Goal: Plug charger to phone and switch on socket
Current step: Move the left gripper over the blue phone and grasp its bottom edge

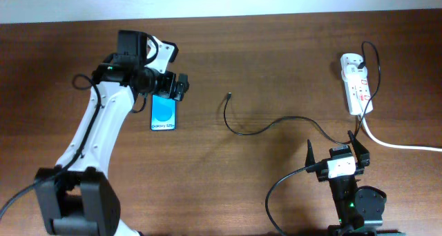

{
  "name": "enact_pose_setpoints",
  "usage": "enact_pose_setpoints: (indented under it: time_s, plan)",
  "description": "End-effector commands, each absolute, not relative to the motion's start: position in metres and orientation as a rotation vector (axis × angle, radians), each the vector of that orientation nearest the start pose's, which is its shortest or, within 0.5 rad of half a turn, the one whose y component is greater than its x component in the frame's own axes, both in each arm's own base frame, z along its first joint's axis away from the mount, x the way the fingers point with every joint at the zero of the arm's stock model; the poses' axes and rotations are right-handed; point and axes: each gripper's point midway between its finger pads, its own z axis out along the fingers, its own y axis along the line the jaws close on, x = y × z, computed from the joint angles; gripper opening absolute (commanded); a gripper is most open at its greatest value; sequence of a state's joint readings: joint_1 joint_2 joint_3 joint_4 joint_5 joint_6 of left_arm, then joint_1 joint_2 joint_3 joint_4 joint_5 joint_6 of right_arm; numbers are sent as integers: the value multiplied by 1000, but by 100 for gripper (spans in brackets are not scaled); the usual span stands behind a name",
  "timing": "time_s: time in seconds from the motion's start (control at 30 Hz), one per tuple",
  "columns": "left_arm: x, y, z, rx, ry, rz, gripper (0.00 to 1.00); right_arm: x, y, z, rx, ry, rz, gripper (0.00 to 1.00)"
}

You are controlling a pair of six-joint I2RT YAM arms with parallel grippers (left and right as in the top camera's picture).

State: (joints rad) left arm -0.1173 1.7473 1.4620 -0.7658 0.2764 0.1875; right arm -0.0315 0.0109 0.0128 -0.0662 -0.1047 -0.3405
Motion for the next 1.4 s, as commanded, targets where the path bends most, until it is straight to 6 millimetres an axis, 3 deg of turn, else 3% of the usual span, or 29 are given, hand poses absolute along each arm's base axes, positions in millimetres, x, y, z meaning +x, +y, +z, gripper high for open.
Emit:
enact_pose_setpoints:
  time_s: [0.0, 0.07, 0.13, 0.17, 0.37, 0.53, 0.77, 0.93, 1.1, 1.37]
  plan:
    - [429, -97, 145, 498, 2586, -338, 99, 246, 11, 159, -331, 1607, -193, 98]
    - [431, -84, 129, 421, 2652, -259, 99, 246, 11, 159, -331, 1607, -193, 98]
    - [430, -62, 98, 259, 2772, -133, 99, 246, 11, 159, -331, 1607, -193, 98]
    - [429, -61, 77, 256, 2821, -126, 99, 246, 11, 159, -331, 1607, -193, 98]
    - [423, -60, 27, 254, 2937, -126, 100, 246, 11, 159, -331, 1607, -193, 98]
    - [429, -50, 19, 178, 2940, -39, 99, 246, 11, 159, -331, 1607, -193, 98]
    - [440, -51, -1, 178, 2925, -41, 99, 246, 11, 159, -331, 1607, -193, 98]
    - [439, -51, -2, 178, 2930, -41, 100, 246, 11, 159, -331, 1607, -193, 98]
    - [433, -43, -4, 89, 2959, 14, 93, 246, 11, 159, -331, 1607, -193, 98]
    - [436, -47, -6, 102, 2942, 10, 94, 246, 11, 159, -331, 1607, -193, 98]
